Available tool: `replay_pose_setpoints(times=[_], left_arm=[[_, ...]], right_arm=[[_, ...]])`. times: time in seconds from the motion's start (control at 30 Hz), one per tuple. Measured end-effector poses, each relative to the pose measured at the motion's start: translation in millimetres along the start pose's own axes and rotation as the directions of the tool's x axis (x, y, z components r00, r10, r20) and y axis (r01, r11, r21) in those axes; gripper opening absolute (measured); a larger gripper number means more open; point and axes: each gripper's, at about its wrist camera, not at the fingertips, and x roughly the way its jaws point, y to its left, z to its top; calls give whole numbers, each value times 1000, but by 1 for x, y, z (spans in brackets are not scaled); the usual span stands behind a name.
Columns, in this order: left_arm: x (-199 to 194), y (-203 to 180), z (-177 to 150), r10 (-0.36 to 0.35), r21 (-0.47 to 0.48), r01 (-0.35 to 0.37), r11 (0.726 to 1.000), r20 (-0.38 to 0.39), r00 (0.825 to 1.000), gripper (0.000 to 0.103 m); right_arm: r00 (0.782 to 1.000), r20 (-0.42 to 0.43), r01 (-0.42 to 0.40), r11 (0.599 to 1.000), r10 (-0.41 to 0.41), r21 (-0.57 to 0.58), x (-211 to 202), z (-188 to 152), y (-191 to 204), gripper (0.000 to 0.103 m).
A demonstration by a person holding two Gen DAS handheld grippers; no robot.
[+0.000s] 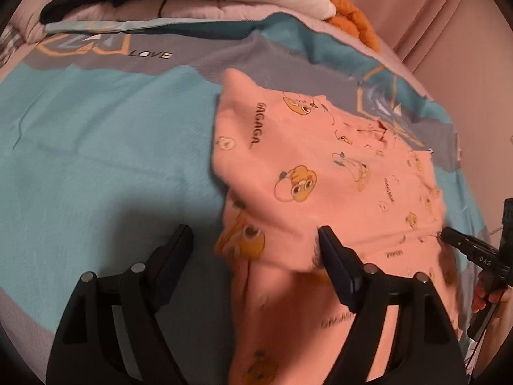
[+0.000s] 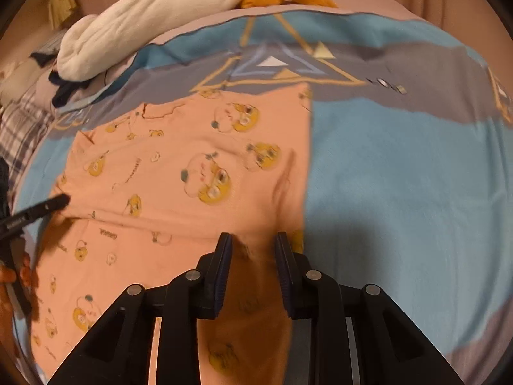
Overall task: Fold small clothes
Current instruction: 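Release the folded side with the right gripper and withdraw both tools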
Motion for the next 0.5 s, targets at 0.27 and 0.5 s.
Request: replay_pose_setpoints(times=[0.27,0.5], left_arm=[[-59,16,-45,-26,-51,27,998,21,999,92],[-94,8,-108,-91,-74,90,993,-4,996,93]], right_arm=[[997,24,-76,996,75,53,-47,-47,-13,40],[998,61,-21,999,19,31,-79,-81,-4,46]])
